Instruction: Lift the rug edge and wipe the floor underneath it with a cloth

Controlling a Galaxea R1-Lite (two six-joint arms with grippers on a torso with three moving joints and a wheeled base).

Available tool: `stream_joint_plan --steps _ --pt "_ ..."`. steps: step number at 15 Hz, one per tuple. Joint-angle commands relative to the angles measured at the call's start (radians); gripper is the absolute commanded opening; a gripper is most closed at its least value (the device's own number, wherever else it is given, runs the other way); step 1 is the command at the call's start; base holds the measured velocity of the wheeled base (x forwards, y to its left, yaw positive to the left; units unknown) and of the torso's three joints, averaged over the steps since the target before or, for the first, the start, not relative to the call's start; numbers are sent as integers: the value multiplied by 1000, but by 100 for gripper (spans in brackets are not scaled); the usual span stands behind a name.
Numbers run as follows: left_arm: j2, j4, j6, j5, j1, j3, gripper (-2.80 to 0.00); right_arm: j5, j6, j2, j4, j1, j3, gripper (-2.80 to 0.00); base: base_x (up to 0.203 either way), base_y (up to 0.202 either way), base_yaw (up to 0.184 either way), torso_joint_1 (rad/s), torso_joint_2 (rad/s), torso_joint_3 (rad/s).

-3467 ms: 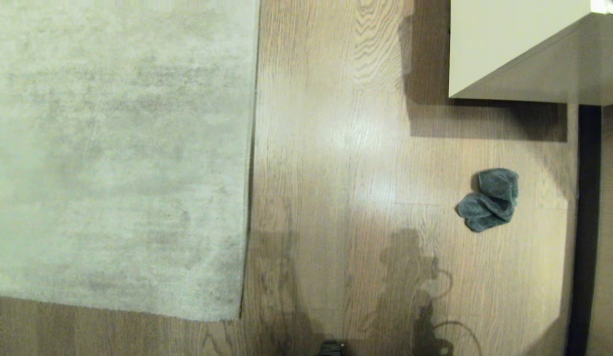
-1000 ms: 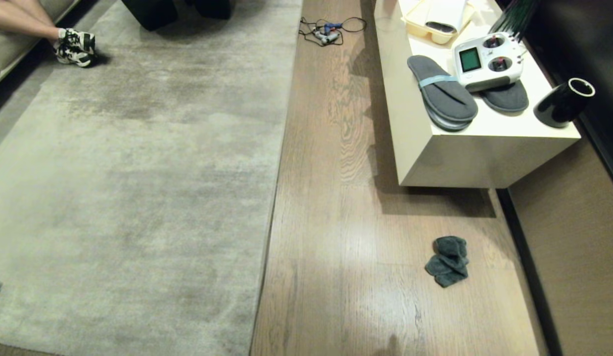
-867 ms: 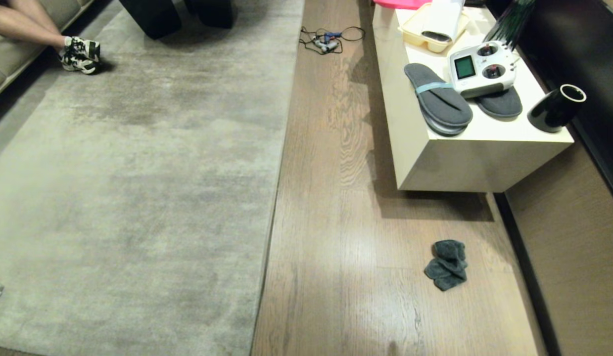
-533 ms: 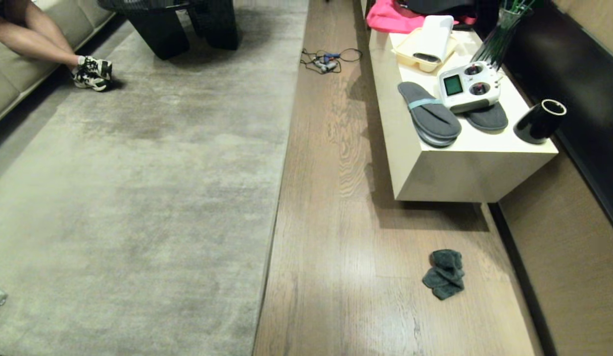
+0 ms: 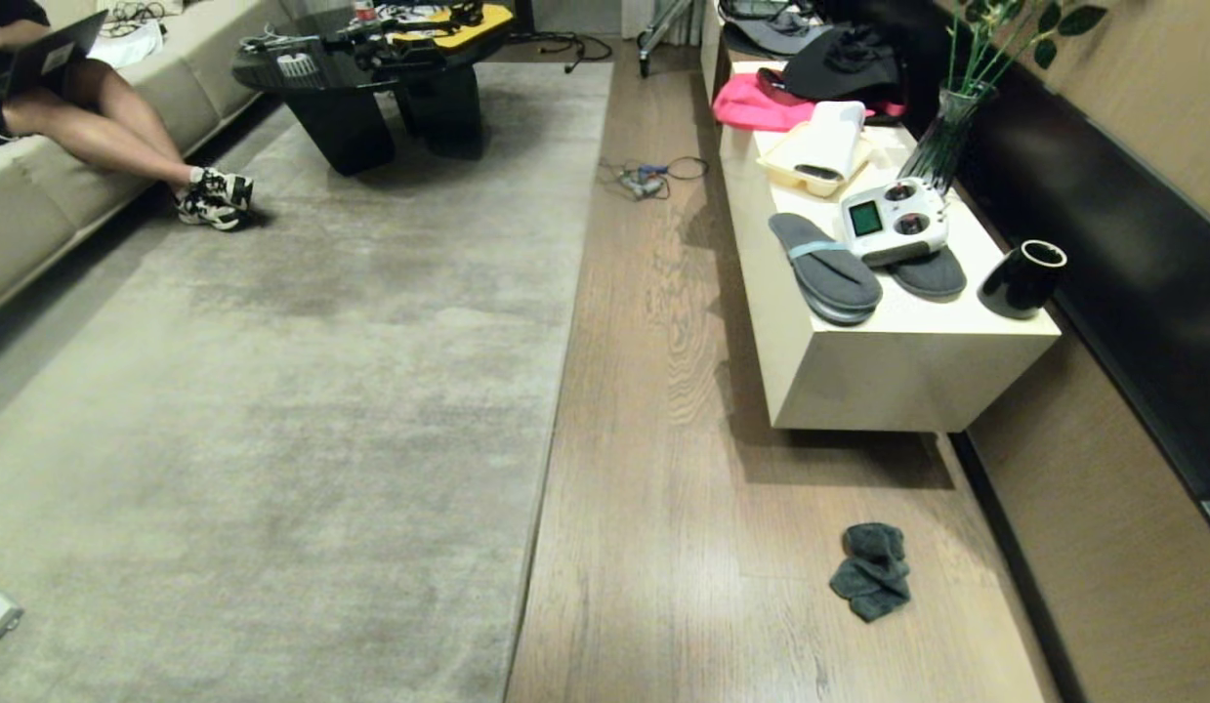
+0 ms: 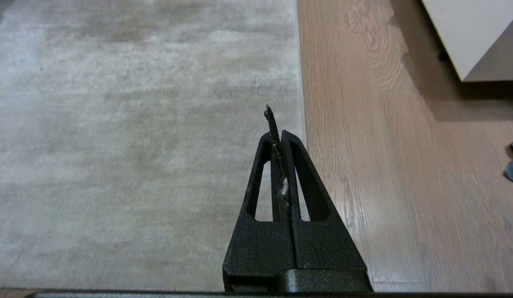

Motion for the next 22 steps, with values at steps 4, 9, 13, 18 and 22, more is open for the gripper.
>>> stream_joint_plan --steps 4,9,13,18,22 --pt "1 0 1 0 -1 0 -280 0 0 2 -1 0 0 -280 0 0 0 1 -1 204" --pt "1 0 -1 0 1 0 -280 0 0 2 -1 0 0 -280 0 0 0 1 5 202" --pt "1 0 1 0 -1 0 -280 0 0 2 -1 0 0 -280 0 0 0 1 2 197" --pt "1 0 1 2 0 0 -280 0 0 2 -1 0 0 -280 0 0 0 0 0 0" --pt "1 0 2 2 -1 0 -280 0 0 2 -1 0 0 -280 0 0 0 0 0 0"
